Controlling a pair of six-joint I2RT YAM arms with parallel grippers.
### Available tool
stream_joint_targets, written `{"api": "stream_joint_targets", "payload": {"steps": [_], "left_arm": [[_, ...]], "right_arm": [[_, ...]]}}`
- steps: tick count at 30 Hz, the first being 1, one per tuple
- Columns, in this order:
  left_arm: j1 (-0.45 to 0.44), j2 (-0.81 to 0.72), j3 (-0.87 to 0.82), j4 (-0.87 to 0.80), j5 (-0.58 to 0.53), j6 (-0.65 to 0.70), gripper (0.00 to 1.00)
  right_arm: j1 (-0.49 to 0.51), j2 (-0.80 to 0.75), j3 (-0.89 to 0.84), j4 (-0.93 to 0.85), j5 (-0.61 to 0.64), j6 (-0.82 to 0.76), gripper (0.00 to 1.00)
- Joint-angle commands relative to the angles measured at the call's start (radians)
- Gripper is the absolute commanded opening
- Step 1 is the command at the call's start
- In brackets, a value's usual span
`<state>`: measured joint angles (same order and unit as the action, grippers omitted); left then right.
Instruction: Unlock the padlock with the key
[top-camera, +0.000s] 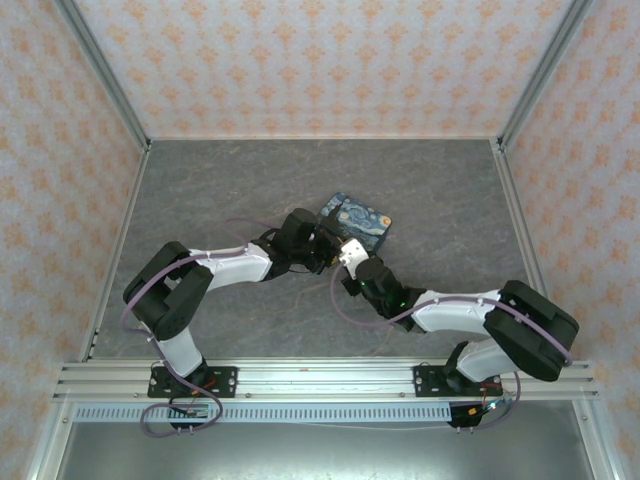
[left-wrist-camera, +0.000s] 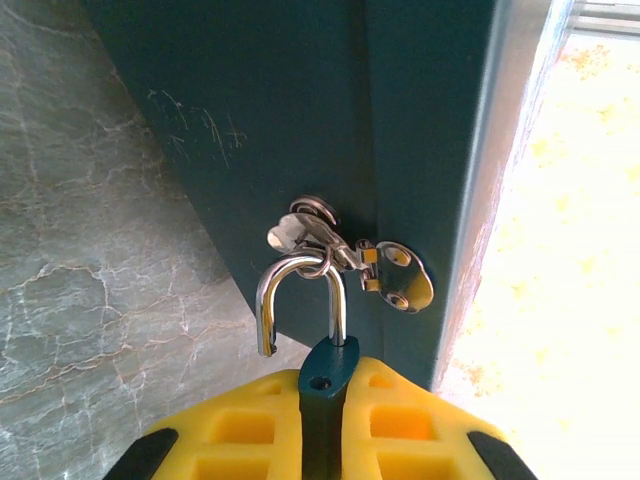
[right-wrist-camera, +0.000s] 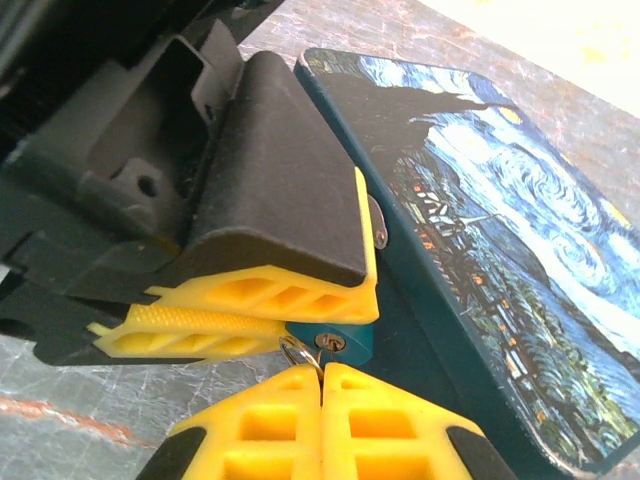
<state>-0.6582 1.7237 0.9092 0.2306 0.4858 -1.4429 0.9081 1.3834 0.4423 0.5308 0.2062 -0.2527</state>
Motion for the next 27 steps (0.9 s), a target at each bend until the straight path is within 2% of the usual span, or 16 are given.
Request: {"api": "stream_joint_targets", "payload": {"steps": [1,5,12,18,27], "left_arm": [[-0.012,-0.032,0.019,0.028,0.024,-0.001,0.0],[-0.011,-0.031,0.02,0.019,0.019,0.015,0.02],[0.002,-0.082,-0.012,-0.048,-0.033,0.075,0.23],[0.033,-0.17,-0.073,-0.128,-0.072,0.121,0.43],[0.088,-0.328,-0.137,-0.306,-0.17,0.228,0.54]], "right_arm": [[0.0,0.017,-0.005,0.087,-0.027,0.117,0.0],[0.0,0.022,-0.001,0.089,-0.039,0.215,0.0],[-0.002,0.041,-0.01,0.099,-0.085,0.495,0.0],[-0.006,0.079,-0.039,0.162,-0.128,0.672,0.0],[-0.028,0.089,-0.105,0.253,-0.162,0.906,0.0]]}}
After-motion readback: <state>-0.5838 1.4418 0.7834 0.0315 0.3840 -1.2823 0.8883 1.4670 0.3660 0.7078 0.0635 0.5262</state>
